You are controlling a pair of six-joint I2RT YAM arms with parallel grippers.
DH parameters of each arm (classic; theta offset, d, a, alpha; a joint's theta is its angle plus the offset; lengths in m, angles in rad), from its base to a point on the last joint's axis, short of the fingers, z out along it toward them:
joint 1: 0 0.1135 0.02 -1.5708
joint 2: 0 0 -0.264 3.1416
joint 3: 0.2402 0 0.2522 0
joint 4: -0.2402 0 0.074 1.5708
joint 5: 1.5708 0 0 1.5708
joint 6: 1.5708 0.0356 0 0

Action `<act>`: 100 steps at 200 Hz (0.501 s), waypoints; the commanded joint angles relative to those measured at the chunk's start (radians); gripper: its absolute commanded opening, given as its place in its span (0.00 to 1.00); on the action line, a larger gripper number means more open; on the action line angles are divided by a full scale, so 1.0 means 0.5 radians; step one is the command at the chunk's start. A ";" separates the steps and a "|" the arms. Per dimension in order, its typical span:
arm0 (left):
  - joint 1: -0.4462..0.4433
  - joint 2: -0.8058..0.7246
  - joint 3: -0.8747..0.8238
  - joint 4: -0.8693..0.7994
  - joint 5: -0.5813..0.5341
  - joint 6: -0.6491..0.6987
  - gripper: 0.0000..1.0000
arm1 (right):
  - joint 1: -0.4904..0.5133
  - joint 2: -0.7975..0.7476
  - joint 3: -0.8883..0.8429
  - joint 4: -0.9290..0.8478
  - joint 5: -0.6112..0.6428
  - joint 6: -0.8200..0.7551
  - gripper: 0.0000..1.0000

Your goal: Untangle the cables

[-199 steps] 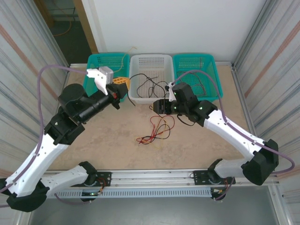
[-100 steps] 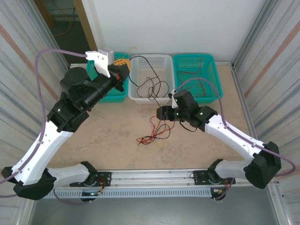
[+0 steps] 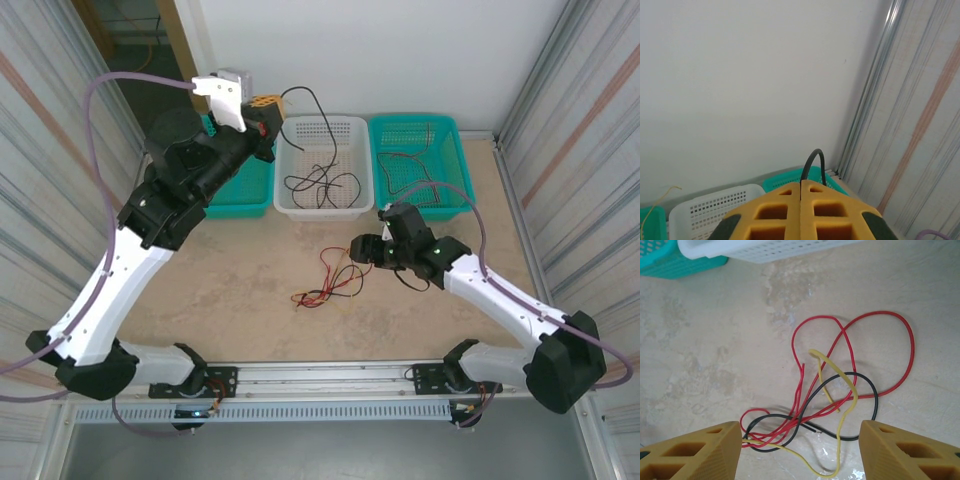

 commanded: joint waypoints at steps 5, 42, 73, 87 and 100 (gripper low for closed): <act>0.096 0.155 0.126 0.054 0.040 -0.018 0.00 | -0.012 -0.220 0.003 -0.111 0.112 0.050 0.63; 0.191 0.392 0.217 0.132 0.075 -0.036 0.00 | -0.101 -0.338 -0.028 -0.194 0.149 0.019 0.64; 0.256 0.645 0.348 0.146 0.115 -0.057 0.00 | -0.258 -0.275 0.023 -0.172 0.004 -0.064 0.64; 0.277 0.735 0.387 0.156 0.099 -0.056 0.00 | -0.294 -0.207 0.071 -0.175 -0.041 -0.112 0.63; 0.295 0.807 0.387 0.171 0.099 -0.068 0.00 | -0.304 -0.159 0.114 -0.193 -0.053 -0.153 0.63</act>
